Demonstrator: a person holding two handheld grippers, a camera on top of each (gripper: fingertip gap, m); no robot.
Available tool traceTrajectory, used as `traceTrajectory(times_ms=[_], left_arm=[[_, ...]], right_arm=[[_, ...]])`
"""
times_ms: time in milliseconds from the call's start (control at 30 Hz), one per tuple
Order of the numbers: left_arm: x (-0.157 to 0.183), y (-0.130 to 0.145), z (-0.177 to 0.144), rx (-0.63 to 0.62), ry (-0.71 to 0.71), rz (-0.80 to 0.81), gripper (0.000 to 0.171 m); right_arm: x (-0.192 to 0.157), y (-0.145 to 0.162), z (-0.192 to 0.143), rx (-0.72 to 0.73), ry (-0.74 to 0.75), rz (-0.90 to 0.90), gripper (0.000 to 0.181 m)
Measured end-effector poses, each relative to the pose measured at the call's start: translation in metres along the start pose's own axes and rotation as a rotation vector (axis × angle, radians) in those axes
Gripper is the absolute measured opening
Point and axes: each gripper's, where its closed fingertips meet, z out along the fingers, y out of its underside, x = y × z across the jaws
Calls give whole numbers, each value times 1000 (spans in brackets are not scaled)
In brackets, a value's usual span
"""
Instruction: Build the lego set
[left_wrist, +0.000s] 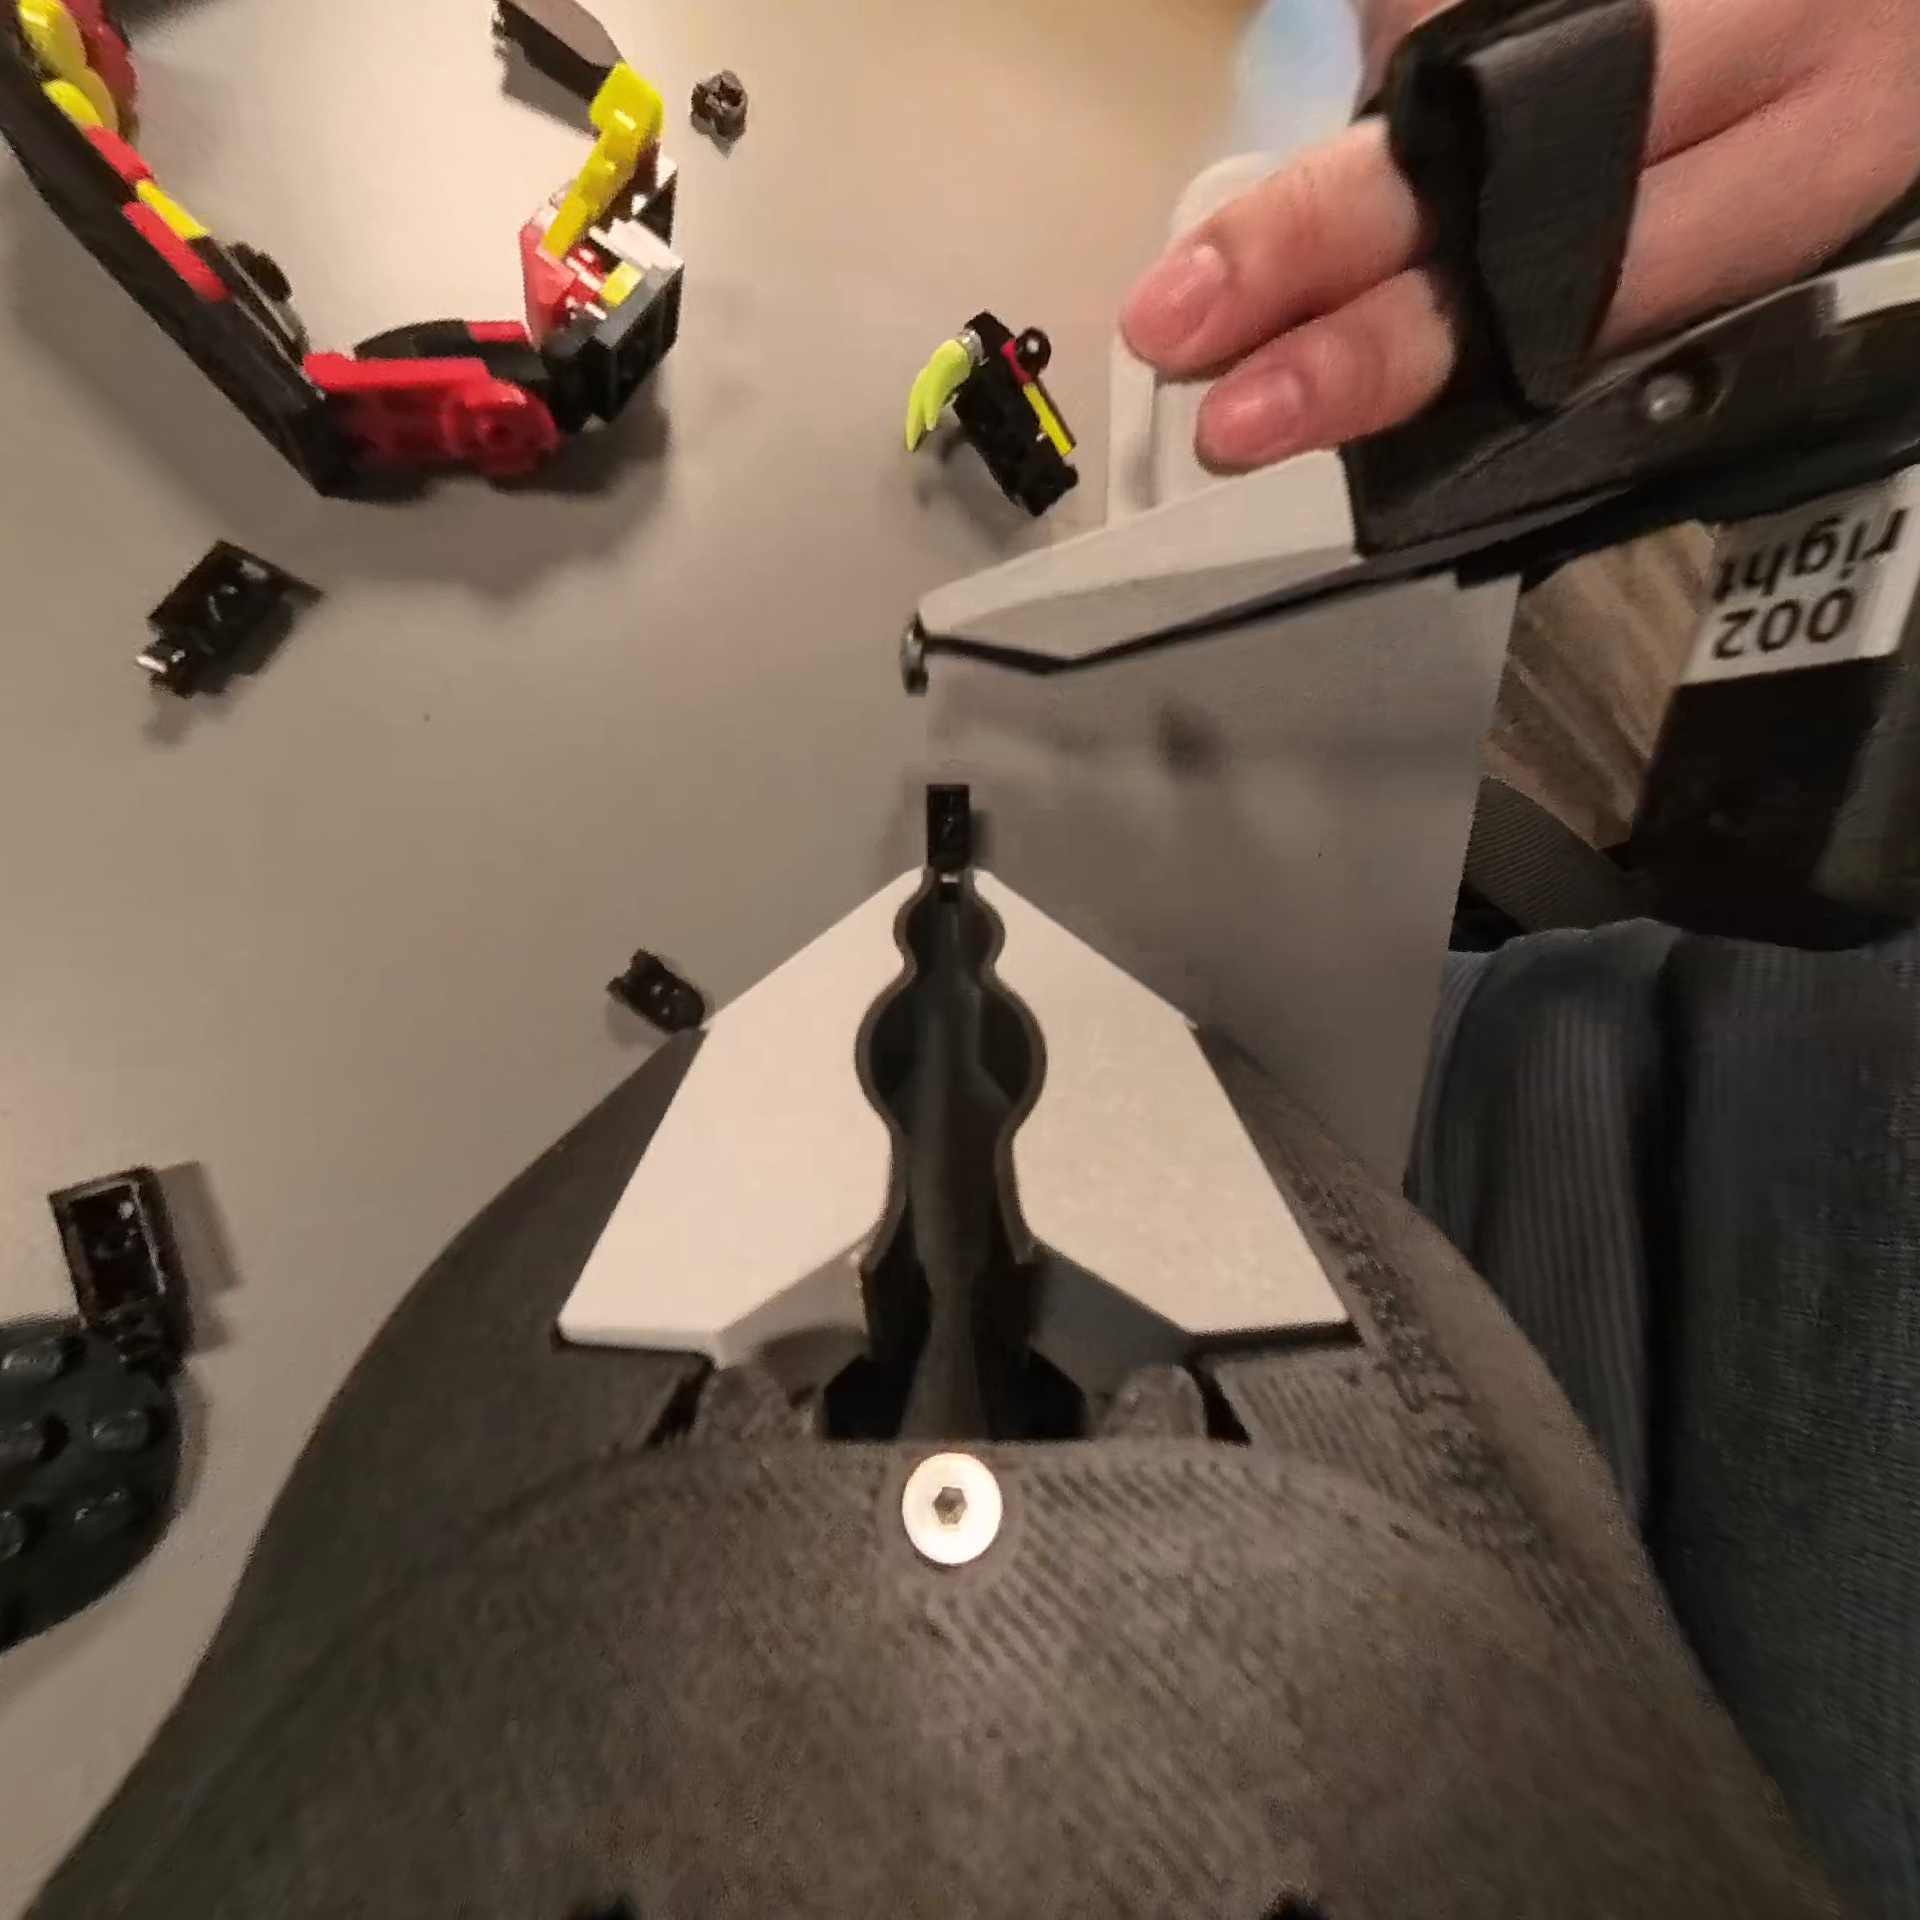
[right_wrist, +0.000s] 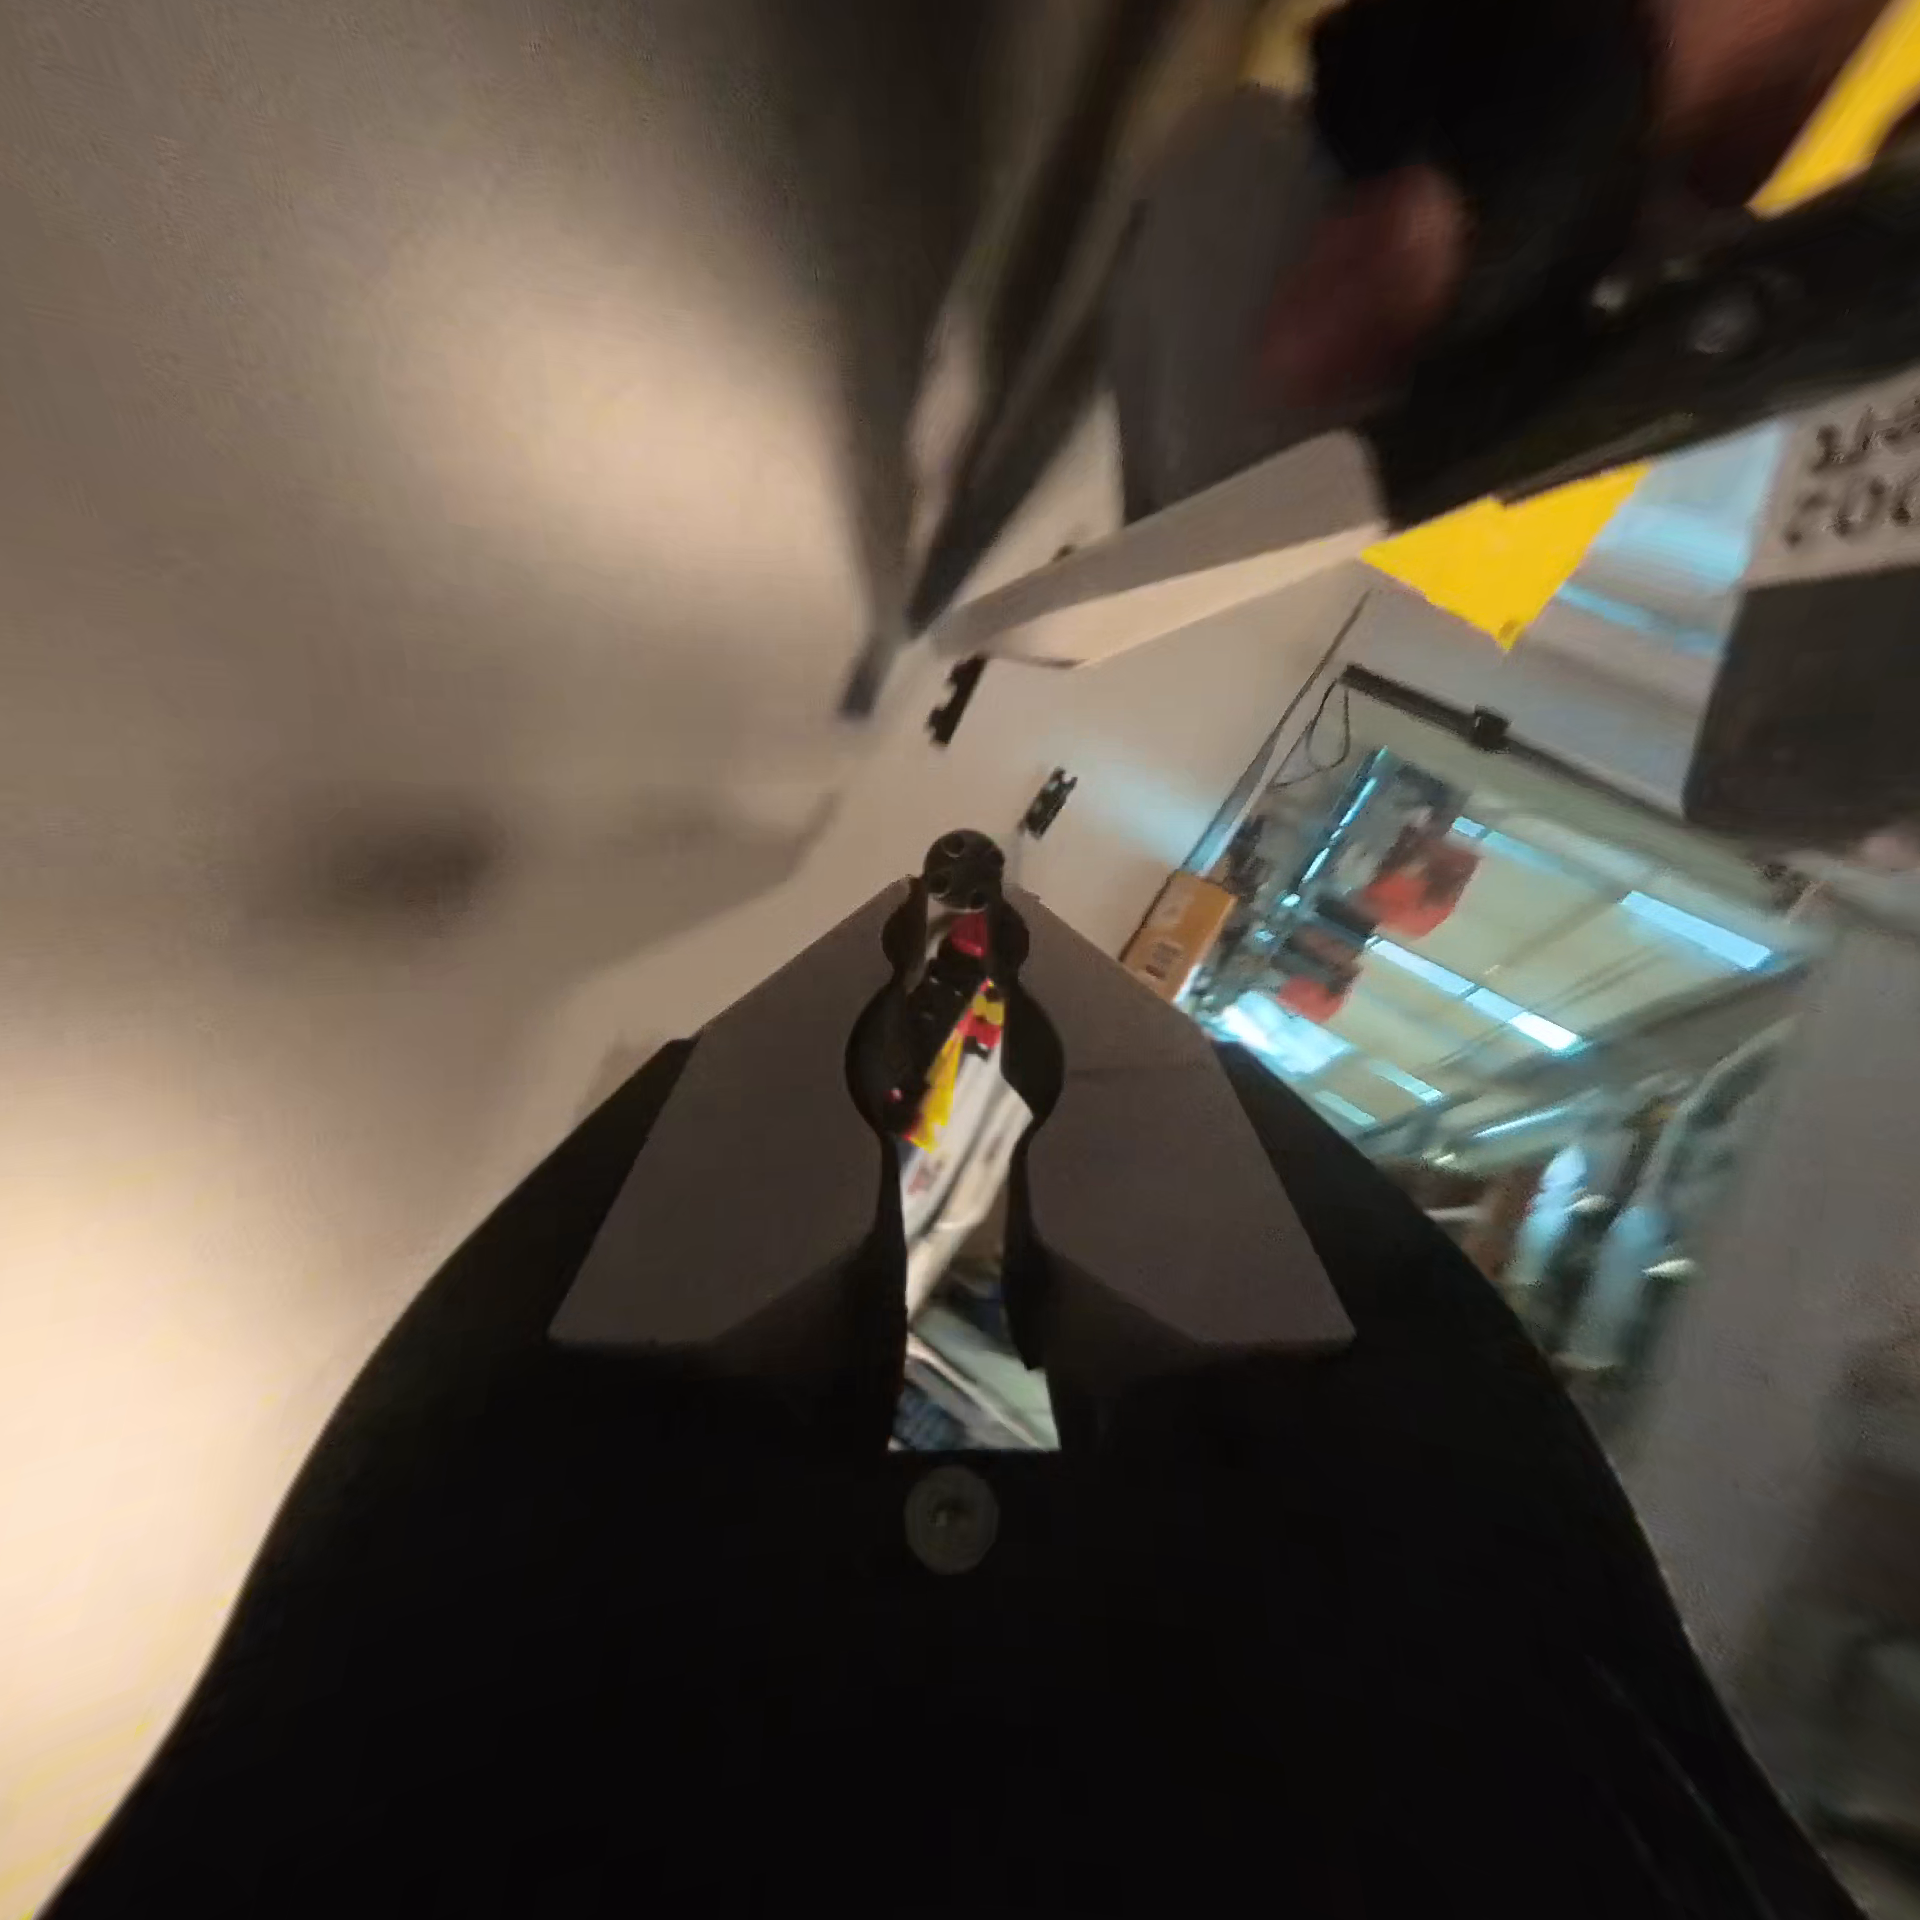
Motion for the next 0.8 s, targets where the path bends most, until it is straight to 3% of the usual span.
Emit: traceTrajectory(times_ms=[233,367,467,567,667,733,800], left_arm=[[1,2,-1,-7,-23,2,2],[5,4,1,-2,-28,8,2],[10,6,-2,6,-38,20,2],[16,7,-7,28,-41,37,2],[22,7,-12,50,-42,51,2],[26,7,-14,63,-45,60,2],[28,7,-15,76,-45,65,2]], right_arm=[[-18,10,1,-57,-102,-695,9],[-30,-9,-10,20,-140,-891,2],[-34,-15,-20,18,-182,-858,2],[-35,-17,-31,15,-225,-690,11],[-40,-23,-44,13,-319,-344,26],[-37,-29,-49,35,-338,-16,26],[-31,-28,-46,23,-381,486,26]])
